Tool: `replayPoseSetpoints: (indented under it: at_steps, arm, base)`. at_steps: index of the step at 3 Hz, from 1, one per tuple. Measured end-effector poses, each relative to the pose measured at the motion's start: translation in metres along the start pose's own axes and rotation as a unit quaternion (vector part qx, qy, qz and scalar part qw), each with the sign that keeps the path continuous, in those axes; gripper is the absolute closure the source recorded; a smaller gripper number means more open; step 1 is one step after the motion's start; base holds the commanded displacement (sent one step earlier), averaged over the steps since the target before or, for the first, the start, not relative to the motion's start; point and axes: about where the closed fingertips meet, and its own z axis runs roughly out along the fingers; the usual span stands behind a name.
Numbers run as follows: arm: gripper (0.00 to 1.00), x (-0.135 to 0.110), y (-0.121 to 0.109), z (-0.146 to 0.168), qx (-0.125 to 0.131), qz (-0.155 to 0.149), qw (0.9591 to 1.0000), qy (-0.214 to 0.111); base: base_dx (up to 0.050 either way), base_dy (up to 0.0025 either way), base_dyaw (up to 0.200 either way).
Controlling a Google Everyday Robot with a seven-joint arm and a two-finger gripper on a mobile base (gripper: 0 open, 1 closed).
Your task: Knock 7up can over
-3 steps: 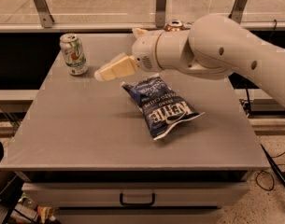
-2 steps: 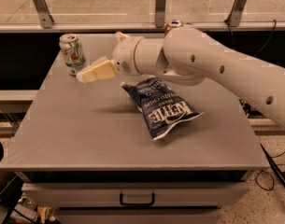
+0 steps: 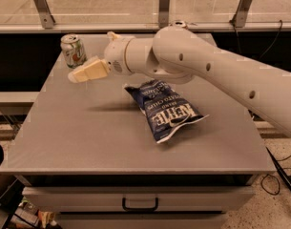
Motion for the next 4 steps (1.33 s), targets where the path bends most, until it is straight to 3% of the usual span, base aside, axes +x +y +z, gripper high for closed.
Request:
replayPoseSetpoints:
  at_steps: [1,4]
  arm:
    - [0.0,0.004,-0.002,0.031,-0.008,0.004,0.9999,-0.012]
    - [0.0,0.002,-0.014,0.07,0.009,0.009,0.9992,-0.039]
  base:
    - [0.0,0.0,0.0]
    - [0.0,0.0,0.0]
